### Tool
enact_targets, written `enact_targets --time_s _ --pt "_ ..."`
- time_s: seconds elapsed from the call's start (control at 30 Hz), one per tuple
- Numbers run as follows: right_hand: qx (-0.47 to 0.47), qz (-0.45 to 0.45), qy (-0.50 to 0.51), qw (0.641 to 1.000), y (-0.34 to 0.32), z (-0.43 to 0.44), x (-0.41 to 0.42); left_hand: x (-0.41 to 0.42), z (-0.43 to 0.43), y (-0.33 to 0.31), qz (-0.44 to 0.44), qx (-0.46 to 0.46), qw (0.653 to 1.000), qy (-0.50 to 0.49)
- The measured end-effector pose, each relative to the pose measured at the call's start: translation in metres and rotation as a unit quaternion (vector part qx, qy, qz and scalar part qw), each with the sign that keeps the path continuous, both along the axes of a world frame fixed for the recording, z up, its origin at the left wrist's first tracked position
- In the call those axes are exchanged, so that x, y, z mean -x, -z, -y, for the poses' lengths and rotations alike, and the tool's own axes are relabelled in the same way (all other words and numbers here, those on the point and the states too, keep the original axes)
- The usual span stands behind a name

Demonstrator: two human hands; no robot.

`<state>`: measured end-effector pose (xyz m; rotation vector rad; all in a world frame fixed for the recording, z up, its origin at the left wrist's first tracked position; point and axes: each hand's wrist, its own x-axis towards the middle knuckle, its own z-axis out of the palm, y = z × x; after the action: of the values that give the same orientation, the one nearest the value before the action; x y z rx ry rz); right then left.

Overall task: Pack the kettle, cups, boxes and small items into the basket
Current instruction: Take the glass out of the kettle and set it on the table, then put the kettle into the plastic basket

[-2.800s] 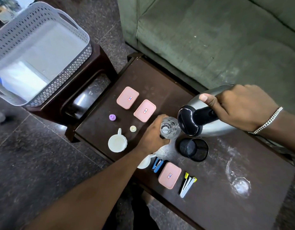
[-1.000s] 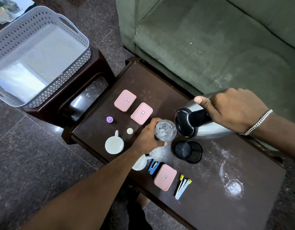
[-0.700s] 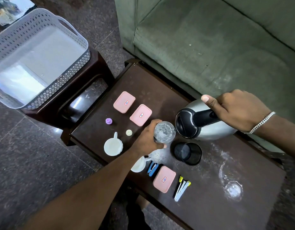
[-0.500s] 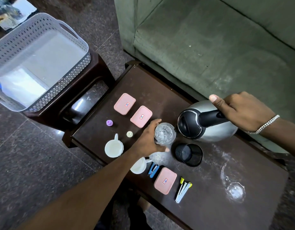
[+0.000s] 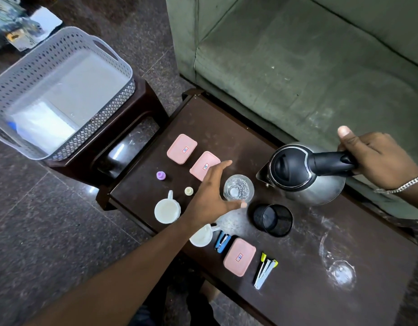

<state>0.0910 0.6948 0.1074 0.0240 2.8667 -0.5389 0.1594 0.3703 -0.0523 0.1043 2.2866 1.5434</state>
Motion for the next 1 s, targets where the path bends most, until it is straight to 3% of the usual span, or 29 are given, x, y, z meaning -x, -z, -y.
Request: enact_targets --time_s 0.2,0.47,0.63,1.0 --pt "0.121 -0.03 0.086 0.989 -0.009 -0.007 0.006 0.014 -0.013 -0.027 -0.059 -0.012 0.998 0.001" --pt "0.288 -0.088 0.106 0.948 -0.049 0.051 0.022 0.028 0.001 -0.072 -0.106 -0.075 0.991 -0.031" --pt "0.332 -0.104 0.084 0.934 -0.074 0.119 0.045 0.039 0.052 -0.104 -0.135 -0.103 0.979 -0.117" --pt "0.424 -0.091 0.021 0.901 -0.087 0.311 0.138 0.095 0.233 -0.151 -0.121 -0.134 0.967 -0.179"
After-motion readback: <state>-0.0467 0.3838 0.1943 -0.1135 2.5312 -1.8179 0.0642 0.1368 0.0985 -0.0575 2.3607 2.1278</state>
